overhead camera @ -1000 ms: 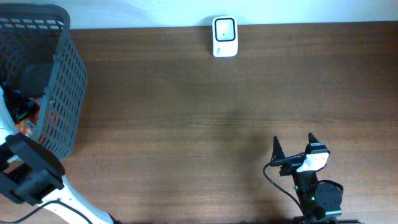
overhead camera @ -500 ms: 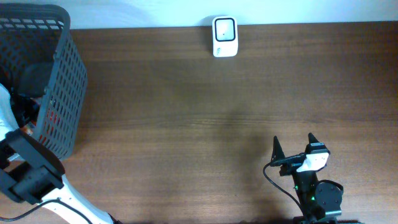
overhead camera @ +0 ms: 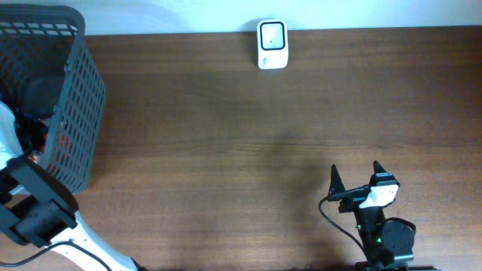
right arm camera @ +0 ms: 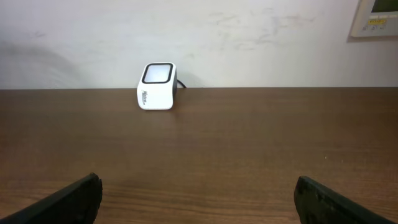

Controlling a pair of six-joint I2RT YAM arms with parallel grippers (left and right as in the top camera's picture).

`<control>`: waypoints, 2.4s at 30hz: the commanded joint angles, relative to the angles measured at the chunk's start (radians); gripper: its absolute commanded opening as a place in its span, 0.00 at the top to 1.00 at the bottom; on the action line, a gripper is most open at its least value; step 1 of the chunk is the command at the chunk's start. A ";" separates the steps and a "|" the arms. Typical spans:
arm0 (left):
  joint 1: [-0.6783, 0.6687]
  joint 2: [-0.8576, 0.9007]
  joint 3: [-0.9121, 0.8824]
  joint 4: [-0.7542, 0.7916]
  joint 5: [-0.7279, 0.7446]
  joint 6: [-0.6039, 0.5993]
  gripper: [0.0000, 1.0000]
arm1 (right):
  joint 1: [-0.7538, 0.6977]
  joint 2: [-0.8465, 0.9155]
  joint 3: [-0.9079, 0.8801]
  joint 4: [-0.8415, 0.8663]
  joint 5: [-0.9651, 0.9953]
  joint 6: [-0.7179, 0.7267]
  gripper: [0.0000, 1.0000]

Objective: Scan the item barcode
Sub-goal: 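Grasp the small orange juice box in the basket with the left gripper, then lift the orange box out and drop it on the table centre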

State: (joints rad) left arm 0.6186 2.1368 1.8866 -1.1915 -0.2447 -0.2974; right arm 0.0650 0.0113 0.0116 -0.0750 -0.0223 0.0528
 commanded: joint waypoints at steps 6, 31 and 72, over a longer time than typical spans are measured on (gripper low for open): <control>0.000 0.014 0.016 -0.029 -0.013 -0.001 1.00 | -0.006 -0.005 -0.006 -0.005 0.012 0.003 0.02; -0.168 -0.314 0.538 -0.190 0.624 -0.001 1.00 | -0.006 -0.005 -0.006 -0.005 0.012 0.003 0.02; -1.117 0.092 0.091 -0.189 0.307 0.004 0.50 | -0.006 -0.005 -0.006 -0.005 0.012 0.003 0.02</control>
State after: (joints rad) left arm -0.5030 2.2257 1.9358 -1.3678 0.0700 -0.2951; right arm 0.0650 0.0113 0.0116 -0.0750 -0.0223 0.0528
